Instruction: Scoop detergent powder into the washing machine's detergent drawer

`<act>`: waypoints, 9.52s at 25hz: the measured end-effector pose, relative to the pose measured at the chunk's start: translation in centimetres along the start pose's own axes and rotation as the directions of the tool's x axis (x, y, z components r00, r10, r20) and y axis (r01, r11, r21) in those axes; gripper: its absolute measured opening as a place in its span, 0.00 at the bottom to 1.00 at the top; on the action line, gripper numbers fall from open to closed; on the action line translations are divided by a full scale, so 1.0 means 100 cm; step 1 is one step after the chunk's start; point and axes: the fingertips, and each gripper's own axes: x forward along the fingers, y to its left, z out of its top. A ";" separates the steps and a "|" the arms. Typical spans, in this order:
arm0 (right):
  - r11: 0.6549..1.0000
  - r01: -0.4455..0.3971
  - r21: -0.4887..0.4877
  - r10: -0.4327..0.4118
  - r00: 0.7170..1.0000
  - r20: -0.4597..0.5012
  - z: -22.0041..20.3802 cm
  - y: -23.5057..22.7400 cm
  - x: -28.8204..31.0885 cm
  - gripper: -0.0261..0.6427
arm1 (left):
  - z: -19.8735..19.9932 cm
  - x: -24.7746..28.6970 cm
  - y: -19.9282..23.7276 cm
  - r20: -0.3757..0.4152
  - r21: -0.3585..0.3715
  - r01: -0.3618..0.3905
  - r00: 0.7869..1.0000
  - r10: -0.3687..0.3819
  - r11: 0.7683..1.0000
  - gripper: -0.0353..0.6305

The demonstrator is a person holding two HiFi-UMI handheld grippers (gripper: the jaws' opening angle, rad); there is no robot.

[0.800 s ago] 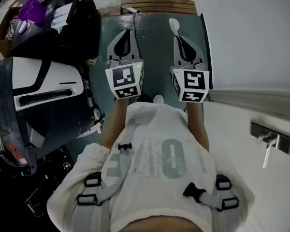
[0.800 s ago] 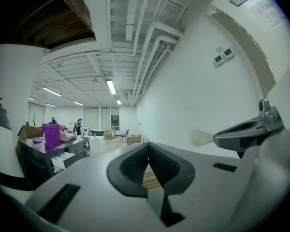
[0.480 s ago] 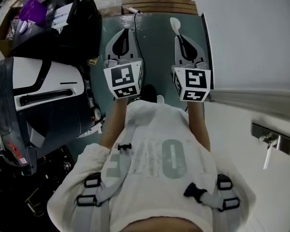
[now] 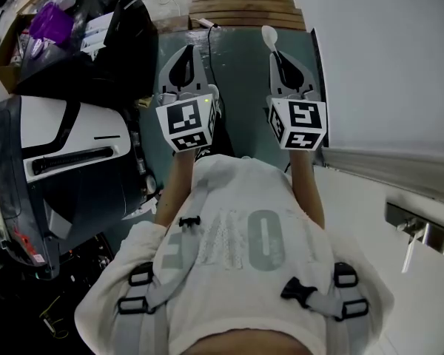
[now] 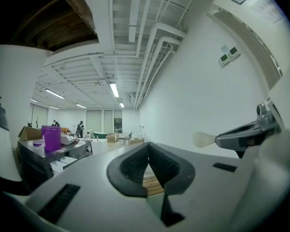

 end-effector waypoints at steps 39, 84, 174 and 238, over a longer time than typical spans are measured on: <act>0.898 -0.407 -0.170 0.405 0.913 -0.046 0.123 0.122 0.503 0.05 | 0.013 0.322 0.368 -0.009 -0.090 -0.371 0.928 0.372 0.924 0.09; -0.053 -0.983 -0.176 0.995 -0.038 -0.092 0.165 0.417 0.602 0.05 | 0.027 0.140 0.500 -0.061 -0.006 -0.998 -0.061 0.996 -0.061 0.09; -0.437 -0.882 0.179 0.345 -0.348 -0.872 0.129 0.614 0.604 0.06 | -0.073 0.016 0.623 -0.176 -0.064 -0.994 -0.074 0.982 -0.087 0.09; -0.114 -0.279 0.954 0.593 -0.789 -0.160 0.115 0.453 0.523 0.06 | 0.029 0.077 0.500 -0.041 0.138 -0.979 -0.159 0.986 -0.152 0.09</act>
